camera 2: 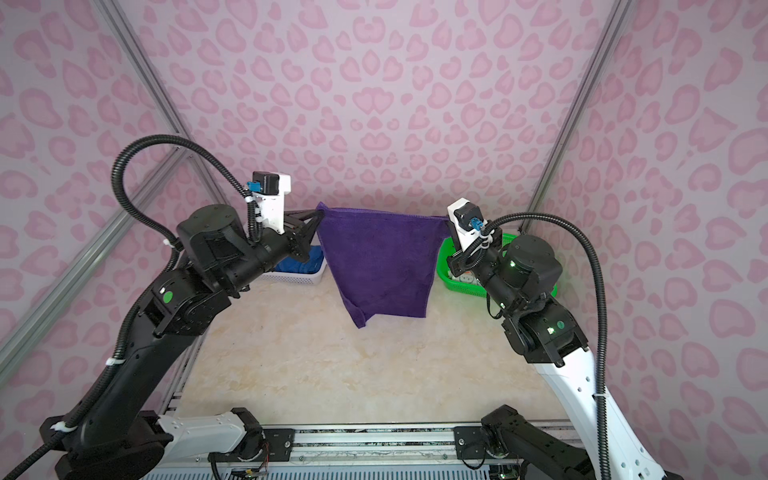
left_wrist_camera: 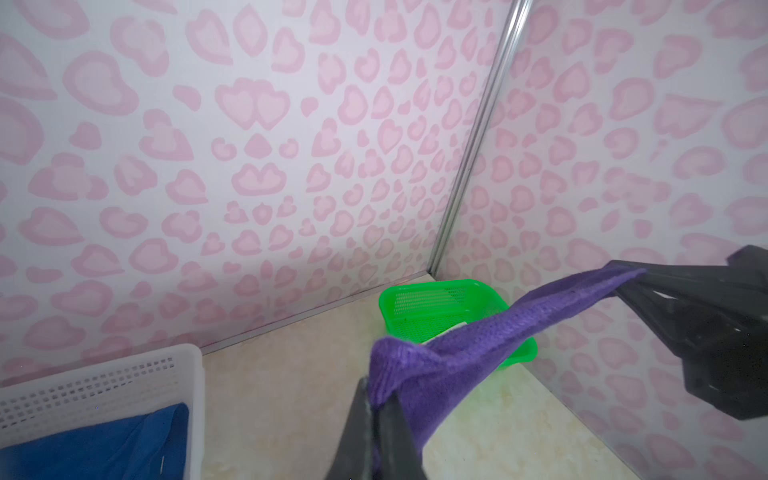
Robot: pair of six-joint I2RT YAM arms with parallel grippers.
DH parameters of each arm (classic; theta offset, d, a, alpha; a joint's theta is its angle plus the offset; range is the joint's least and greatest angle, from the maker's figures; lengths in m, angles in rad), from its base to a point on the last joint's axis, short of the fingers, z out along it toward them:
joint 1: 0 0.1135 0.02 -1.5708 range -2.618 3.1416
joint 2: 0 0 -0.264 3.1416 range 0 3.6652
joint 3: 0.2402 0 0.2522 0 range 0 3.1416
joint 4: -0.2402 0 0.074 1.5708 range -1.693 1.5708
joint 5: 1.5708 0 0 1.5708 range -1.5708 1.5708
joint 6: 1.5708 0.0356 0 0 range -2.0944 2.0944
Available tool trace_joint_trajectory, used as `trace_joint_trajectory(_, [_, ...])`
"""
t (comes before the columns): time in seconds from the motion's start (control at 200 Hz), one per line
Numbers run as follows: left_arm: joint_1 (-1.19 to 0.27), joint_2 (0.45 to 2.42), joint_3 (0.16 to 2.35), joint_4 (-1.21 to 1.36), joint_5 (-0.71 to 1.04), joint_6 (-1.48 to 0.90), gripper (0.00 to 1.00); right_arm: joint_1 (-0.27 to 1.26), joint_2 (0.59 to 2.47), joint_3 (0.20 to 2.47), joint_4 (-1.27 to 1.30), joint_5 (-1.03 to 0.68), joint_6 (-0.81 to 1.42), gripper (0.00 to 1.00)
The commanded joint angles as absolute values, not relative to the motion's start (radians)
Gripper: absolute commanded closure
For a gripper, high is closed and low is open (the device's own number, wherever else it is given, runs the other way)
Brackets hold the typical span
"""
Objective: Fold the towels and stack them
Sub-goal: 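Lift the purple towel with both grippers and spread its edge apart, then lay the purple towel flat lengthwise on the table with both grippers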
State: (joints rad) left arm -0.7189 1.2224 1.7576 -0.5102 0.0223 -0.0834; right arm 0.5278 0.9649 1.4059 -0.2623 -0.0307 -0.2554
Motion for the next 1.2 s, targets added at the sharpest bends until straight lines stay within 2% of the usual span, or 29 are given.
trace_joint_trajectory(0.0, [-0.717, 1.169, 1.764, -0.478, 0.118, -0.125, 0.98, 0.541, 0.932, 1.433, -0.258, -0.102, -0.226, 1.00])
trace_joint_trajectory(0.335, [-0.718, 1.083, 1.752, -0.429, 0.216, -0.225, 0.98, 0.555, 0.867, 1.512, -0.227, -0.205, -0.124, 1.00])
trace_joint_trajectory(0.635, [-0.715, 1.116, 1.658, -0.477, -0.020, -0.175, 0.98, 0.554, 0.894, 1.393, -0.241, -0.050, -0.195, 1.00])
trace_joint_trajectory(0.81, [-0.677, 1.214, 1.588, -0.445, -0.127, -0.136, 0.98, 0.521, 1.000, 1.326, -0.190, 0.005, -0.240, 1.00])
trace_joint_trajectory(1.195, [-0.484, 1.610, 1.639, -0.372, -0.151, -0.118, 0.98, 0.409, 1.378, 1.259, 0.004, -0.022, -0.210, 1.00])
